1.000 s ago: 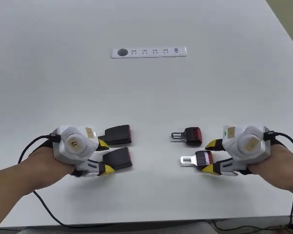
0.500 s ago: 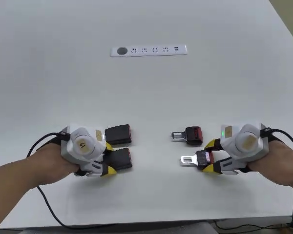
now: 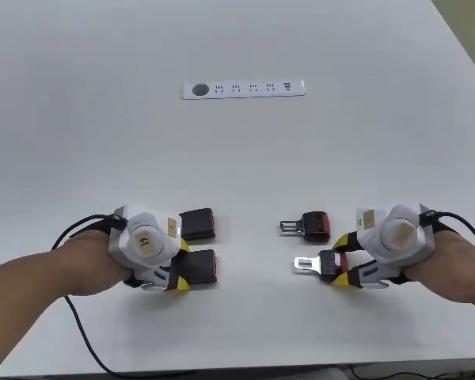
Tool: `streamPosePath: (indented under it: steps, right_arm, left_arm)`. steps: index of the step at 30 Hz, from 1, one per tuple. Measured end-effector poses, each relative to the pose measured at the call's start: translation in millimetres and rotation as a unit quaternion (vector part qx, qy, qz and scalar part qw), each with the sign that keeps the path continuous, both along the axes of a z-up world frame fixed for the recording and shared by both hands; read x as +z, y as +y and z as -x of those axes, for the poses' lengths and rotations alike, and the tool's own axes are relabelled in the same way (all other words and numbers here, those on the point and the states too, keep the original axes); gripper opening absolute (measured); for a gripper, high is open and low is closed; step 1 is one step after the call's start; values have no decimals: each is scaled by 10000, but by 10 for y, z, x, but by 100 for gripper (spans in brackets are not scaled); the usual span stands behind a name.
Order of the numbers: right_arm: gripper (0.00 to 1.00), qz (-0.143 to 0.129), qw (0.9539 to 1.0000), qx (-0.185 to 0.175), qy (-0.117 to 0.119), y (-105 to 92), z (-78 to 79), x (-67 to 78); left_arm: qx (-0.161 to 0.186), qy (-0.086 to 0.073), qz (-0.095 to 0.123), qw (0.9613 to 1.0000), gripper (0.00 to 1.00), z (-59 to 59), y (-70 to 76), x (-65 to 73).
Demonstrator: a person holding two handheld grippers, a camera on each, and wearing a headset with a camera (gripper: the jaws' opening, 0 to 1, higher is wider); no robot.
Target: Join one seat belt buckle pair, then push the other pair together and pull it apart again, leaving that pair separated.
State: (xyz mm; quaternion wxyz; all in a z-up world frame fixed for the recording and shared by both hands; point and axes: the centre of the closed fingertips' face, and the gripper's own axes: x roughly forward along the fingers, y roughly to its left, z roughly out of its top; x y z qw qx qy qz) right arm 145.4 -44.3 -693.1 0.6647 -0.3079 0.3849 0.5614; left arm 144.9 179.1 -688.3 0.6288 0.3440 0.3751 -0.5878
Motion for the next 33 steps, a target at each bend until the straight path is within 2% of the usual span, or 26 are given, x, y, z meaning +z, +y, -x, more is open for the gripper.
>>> streamPosePath:
  steps: [8,18,28,33]
  right_arm:
    - [32,14,10000,34,2,6,13,17]
    - [32,-9,9999,115,26,76,33,14]
    - [32,-150,9998,158,48,333,109,30]
    - [32,-226,9996,168,41,464,88,28]
  left_arm:
    - [-38,31,-117,9999,34,-7,21,-26]
    - [-64,43,-144,9999,34,-16,29,-44]
    - [-37,45,-140,9999,34,-7,22,-35]
    - [-33,49,-115,9999,34,-11,25,-36]
